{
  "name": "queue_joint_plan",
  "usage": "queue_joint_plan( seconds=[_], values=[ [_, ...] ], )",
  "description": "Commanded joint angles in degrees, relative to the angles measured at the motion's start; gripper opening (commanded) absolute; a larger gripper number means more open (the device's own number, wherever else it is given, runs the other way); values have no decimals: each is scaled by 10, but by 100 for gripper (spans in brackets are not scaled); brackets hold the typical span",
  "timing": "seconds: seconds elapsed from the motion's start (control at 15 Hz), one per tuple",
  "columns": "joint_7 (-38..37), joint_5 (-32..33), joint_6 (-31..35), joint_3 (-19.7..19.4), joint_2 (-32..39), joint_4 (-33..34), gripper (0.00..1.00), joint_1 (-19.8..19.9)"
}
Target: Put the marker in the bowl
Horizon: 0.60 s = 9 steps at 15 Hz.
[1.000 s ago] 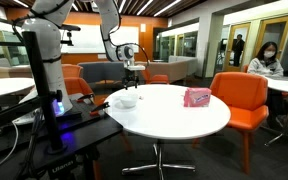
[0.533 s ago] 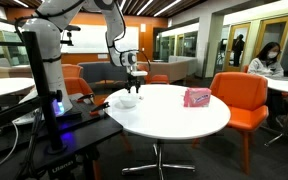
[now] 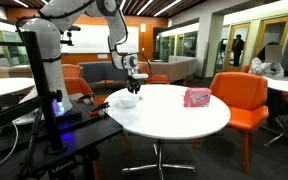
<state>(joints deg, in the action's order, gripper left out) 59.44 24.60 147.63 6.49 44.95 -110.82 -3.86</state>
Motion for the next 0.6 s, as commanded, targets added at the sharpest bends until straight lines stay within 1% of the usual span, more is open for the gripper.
queue_joint_plan(
  seconds=[0.0, 0.07, 0.13, 0.27, 0.53],
  values=[
    [-1, 8, -23, 6, 11, 25, 0, 2],
    [-8, 6, -25, 5, 9, 25, 1, 1],
    [-15, 4, -26, 5, 3, 21, 5, -1],
    [-11, -8, -26, 18, -13, 8, 5, 9],
    [-43, -18, -9, 24, -57, -26, 5, 9]
  ],
)
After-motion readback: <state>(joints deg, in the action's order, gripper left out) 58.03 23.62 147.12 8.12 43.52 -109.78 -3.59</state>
